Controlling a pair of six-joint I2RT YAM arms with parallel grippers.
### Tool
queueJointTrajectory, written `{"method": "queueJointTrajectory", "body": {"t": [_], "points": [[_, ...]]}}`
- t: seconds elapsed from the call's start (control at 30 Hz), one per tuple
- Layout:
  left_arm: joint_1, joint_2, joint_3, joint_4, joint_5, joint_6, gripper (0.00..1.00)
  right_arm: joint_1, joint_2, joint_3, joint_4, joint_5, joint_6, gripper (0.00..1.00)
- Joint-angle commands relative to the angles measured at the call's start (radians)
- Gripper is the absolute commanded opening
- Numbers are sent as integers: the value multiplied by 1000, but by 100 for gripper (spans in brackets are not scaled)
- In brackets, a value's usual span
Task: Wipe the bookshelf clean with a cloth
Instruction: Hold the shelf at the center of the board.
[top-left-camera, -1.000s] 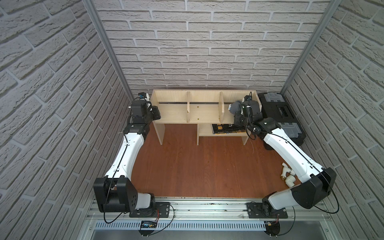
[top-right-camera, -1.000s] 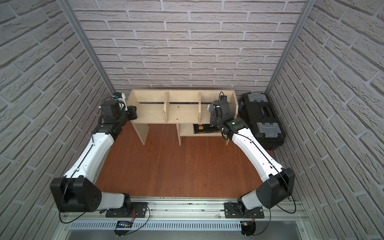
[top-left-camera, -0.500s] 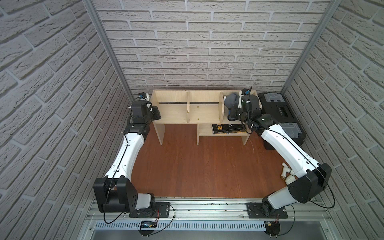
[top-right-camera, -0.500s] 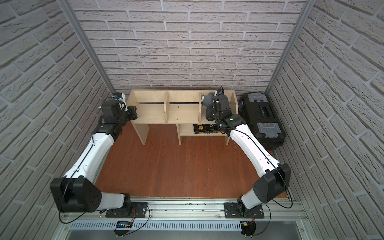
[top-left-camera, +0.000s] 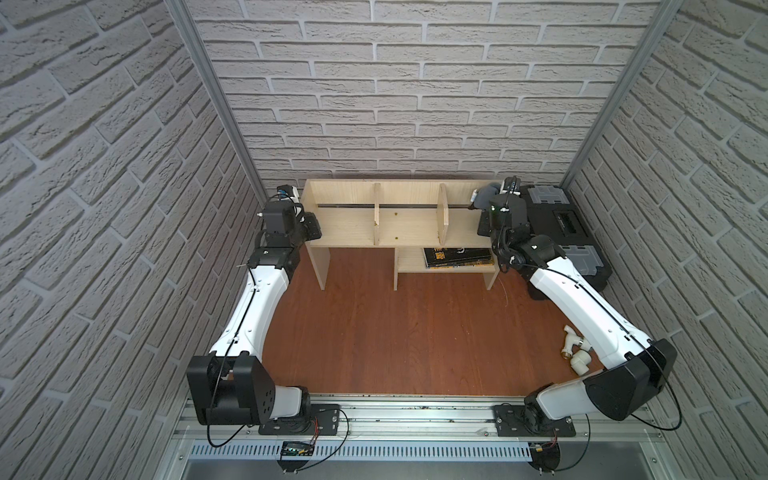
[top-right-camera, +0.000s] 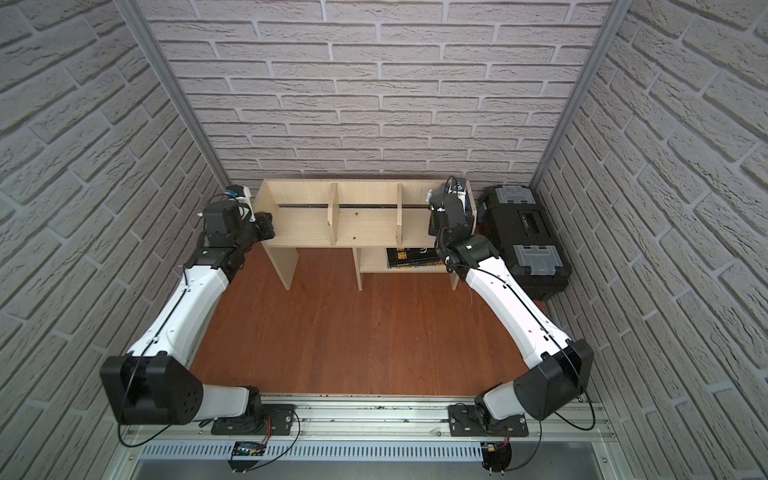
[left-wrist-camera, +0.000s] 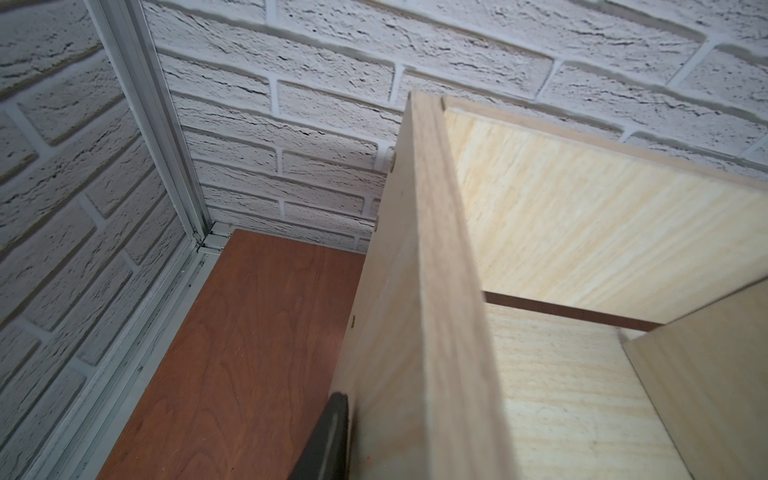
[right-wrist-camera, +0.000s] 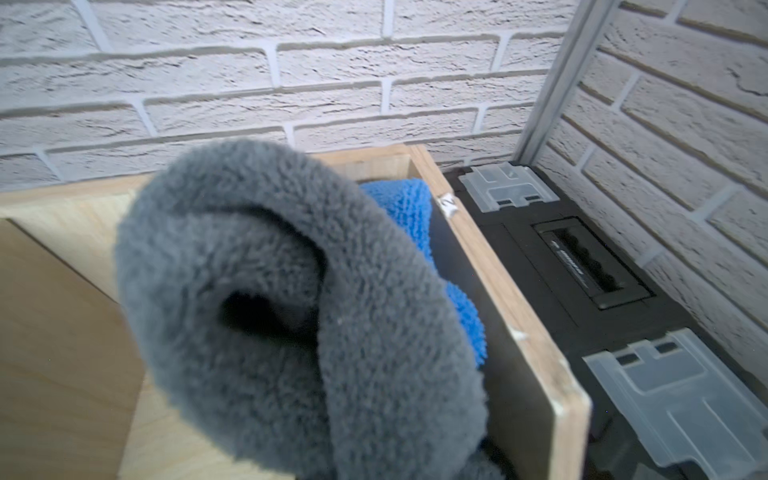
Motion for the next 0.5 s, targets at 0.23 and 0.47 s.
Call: {"method": "queueJointTrajectory", "body": {"t": [0.23, 0.47], "points": [[-30, -11, -31, 1, 49, -2, 25, 34, -98, -159, -51, -112, 139, 3], [-36, -13, -33, 0, 48, -2, 25, 38, -90, -181, 7, -354, 245, 3]]}}
